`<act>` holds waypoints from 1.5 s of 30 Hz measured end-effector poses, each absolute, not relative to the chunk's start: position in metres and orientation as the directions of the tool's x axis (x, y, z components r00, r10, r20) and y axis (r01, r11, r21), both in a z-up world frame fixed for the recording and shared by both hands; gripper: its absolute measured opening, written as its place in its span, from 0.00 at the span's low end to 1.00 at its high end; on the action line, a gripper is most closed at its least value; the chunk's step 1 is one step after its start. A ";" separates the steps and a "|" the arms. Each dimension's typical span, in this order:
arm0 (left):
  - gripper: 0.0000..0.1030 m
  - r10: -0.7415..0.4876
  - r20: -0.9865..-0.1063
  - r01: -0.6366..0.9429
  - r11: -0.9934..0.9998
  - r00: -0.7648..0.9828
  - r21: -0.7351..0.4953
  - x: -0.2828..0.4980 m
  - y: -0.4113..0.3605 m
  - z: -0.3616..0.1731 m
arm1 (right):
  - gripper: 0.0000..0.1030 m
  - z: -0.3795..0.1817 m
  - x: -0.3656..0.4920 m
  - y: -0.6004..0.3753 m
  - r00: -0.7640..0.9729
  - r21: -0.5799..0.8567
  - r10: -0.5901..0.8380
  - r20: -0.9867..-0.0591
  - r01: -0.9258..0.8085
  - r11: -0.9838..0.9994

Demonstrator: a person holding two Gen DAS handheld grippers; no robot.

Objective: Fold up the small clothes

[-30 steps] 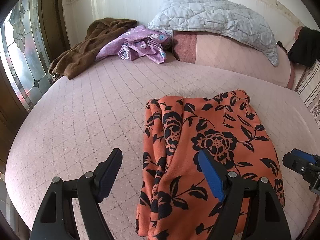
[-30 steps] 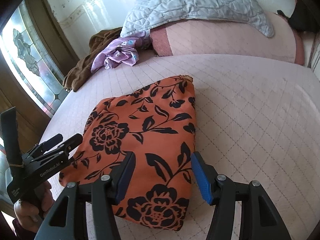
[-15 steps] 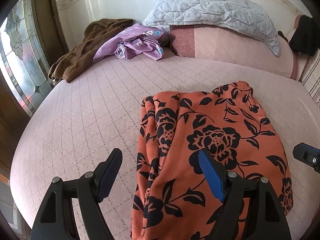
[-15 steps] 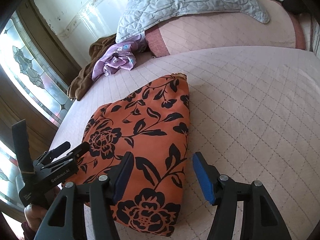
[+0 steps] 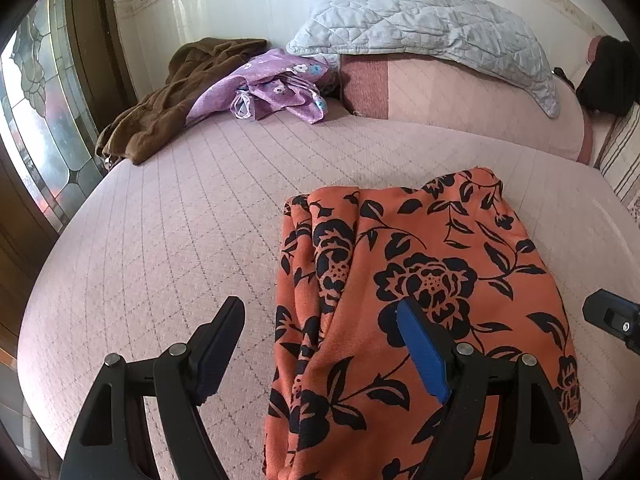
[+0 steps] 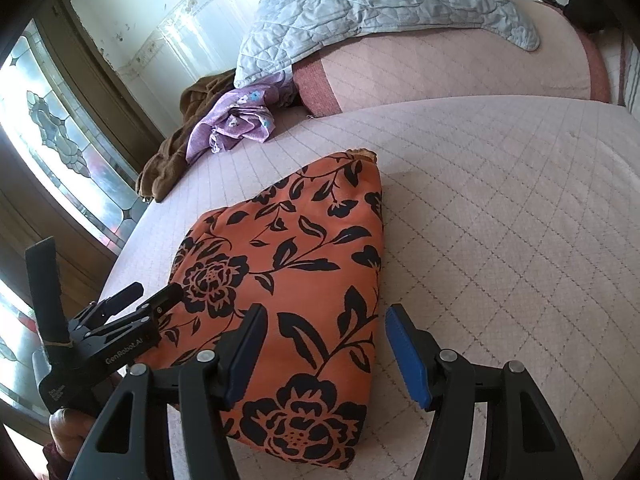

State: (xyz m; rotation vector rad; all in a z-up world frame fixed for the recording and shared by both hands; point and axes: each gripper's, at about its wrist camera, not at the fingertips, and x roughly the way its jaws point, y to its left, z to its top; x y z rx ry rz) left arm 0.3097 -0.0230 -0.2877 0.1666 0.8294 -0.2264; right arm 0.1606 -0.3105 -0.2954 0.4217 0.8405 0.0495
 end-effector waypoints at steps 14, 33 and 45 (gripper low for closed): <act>0.77 -0.149 -0.740 0.254 0.967 0.656 0.031 0.309 -0.006 -0.282 | 0.64 -0.284 0.161 -0.290 0.668 0.324 0.165 -0.725 0.119 0.939; 0.77 -0.185 -0.735 0.249 0.968 0.652 -0.023 0.311 0.011 -0.275 | 0.64 -0.257 0.162 -0.264 0.673 0.248 0.117 -0.730 0.102 0.963; 0.77 -0.198 -0.737 0.242 0.969 0.647 -0.048 0.313 0.019 -0.274 | 0.64 -0.254 0.166 -0.248 0.670 0.220 0.110 -0.734 0.082 0.972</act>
